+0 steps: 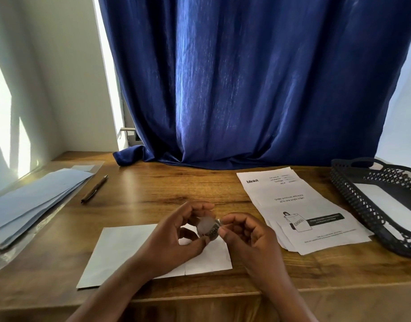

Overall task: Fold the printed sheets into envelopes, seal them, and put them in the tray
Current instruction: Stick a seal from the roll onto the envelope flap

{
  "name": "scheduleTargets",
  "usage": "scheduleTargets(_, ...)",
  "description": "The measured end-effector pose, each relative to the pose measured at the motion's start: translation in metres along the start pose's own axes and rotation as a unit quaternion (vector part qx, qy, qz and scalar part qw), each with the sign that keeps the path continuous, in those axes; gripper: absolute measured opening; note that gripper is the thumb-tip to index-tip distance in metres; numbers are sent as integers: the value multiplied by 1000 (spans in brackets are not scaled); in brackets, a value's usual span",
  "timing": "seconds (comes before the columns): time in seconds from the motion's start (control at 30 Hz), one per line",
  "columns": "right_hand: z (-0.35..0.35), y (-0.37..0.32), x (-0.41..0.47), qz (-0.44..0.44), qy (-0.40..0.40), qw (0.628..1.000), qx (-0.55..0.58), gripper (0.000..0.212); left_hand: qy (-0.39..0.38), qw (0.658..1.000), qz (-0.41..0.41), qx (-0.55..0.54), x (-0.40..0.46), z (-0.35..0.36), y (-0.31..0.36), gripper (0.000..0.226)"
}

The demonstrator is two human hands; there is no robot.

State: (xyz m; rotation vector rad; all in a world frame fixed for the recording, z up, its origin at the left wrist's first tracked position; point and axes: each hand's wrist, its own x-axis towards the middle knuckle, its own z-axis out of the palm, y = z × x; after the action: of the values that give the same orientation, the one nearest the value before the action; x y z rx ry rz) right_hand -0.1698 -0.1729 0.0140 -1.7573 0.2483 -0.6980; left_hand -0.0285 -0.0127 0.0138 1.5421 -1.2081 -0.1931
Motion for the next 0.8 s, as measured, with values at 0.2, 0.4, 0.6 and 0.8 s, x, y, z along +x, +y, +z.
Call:
scheduleTargets(0.2, 1, 0, 0, -19, -1, 1000, -4, 27, 9, 1000, -17, -7, 2, 0, 0, 52)
scheduleTargets(0.4, 0, -1, -1, -16, 2, 999, 27, 24, 12, 1000, -18, -19, 2, -1, 1, 56)
scheduleTargets(0.6, 0, -1, -1, -13, -1, 1000, 15, 17, 7, 1000, -15, -9, 2, -1, 0, 56)
scheduleTargets(0.8, -3, -2, -1, -9, 14, 998, 54, 11, 43, 999, -28, -9, 4, -3, -1, 51)
